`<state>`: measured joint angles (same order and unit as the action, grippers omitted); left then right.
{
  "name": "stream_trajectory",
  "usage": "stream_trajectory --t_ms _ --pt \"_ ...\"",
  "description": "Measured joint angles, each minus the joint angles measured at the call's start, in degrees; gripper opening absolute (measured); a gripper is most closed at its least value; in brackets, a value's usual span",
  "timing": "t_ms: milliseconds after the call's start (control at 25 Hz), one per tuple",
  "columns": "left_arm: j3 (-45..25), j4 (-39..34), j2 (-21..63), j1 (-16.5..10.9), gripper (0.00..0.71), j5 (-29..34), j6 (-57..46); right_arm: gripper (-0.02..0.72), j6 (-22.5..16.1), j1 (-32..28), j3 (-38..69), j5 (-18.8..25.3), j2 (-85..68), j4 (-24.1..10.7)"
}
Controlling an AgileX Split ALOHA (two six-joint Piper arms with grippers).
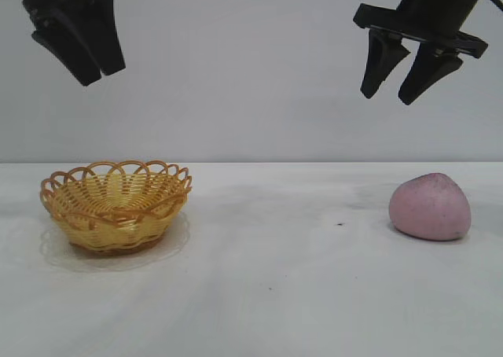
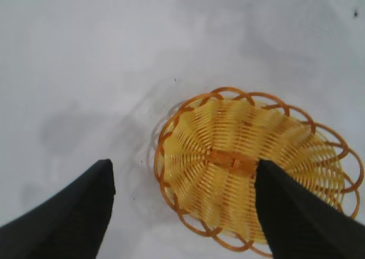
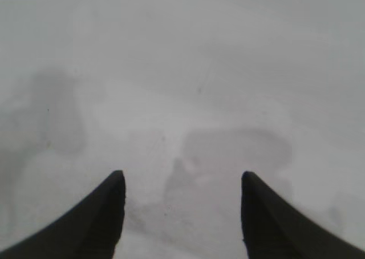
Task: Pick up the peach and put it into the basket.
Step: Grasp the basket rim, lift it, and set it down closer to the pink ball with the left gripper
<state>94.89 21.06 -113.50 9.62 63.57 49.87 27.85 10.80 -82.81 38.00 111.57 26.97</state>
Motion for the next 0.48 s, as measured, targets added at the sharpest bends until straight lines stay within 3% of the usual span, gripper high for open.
stream_trajectory --t_ms 240,480 --pt "7.6 -8.3 -7.4 4.0 0.461 5.5 -0.1 0.374 0.0 0.0 0.0 0.0 0.0 0.0" --pt "12.3 -11.1 -12.4 5.1 0.461 6.3 -0.1 0.374 0.0 0.0 0.0 0.2 0.0 0.0"
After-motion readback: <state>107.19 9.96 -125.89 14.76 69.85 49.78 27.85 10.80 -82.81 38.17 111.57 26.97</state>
